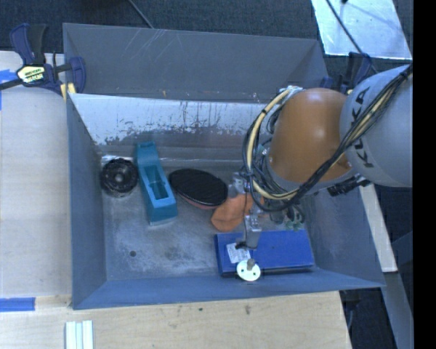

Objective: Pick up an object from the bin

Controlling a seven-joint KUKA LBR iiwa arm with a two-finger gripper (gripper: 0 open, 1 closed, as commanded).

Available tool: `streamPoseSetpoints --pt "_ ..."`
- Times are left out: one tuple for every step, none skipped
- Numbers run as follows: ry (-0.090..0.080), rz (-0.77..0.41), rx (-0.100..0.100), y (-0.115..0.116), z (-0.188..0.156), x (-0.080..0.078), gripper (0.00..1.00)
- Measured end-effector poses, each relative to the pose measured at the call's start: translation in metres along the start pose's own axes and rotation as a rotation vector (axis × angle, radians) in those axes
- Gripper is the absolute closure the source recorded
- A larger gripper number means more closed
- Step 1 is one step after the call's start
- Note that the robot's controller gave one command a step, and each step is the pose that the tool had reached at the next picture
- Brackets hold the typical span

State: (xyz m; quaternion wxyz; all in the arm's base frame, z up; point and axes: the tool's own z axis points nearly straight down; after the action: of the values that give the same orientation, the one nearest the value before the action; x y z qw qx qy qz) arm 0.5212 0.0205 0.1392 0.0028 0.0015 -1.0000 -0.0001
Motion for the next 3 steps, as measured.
streamPoseSetpoints --pt "-0.008 0.0 0.0 0.0 -0.005 -0.002 0.0" --pt "-0.009 0.067 0.0 -0.002 0.02 -0.015 0.0" --pt "-0.01 0.166 -0.001 -0.008 0.056 -0.024 1.0"
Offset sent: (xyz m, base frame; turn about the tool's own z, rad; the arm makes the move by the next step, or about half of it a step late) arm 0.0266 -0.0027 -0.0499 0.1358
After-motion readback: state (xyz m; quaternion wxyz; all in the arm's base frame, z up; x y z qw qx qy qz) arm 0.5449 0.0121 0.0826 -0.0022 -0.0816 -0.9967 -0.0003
